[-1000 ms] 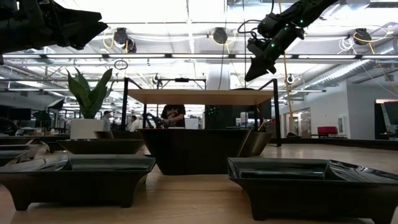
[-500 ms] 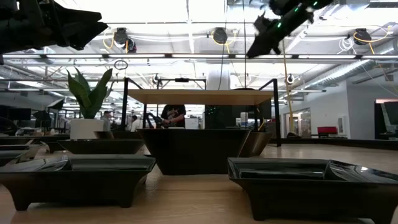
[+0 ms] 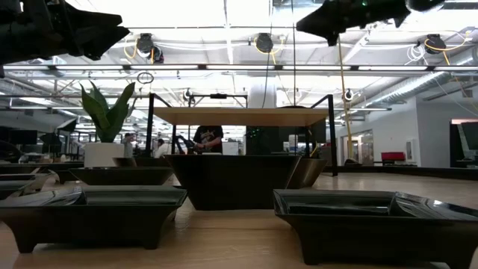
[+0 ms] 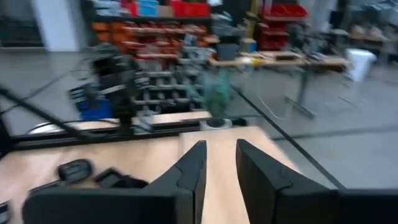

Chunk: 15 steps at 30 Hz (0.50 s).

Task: Pick & Place Mini shaped plates
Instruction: Stack the black leaf-shaped plate on top of the other black leaf-shaped plates on the shelf

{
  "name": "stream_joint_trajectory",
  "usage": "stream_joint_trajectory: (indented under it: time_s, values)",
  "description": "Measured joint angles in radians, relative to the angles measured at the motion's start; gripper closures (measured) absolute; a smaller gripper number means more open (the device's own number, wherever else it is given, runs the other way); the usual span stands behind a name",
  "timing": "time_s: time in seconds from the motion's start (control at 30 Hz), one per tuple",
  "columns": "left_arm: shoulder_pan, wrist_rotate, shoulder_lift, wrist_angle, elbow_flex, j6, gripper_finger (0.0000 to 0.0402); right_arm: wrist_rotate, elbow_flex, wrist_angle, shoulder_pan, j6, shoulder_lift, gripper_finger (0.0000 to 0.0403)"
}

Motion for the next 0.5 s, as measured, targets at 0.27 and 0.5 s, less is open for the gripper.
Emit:
stream_joint_trajectory:
  time_s: [0.27, 0.5]
  values:
    - [0.000, 0.000, 0.000, 0.000, 0.000, 0.000, 0.0135, 0.001, -0.284, 0.334, 0.137, -0.002, -0.075, 0.0330]
    - [0.000, 0.000, 0.000, 0.000, 0.000, 0.000, 0.0135, 0.003, -0.394, 0.477, 0.168, -0.005, -0.081, 0.0330]
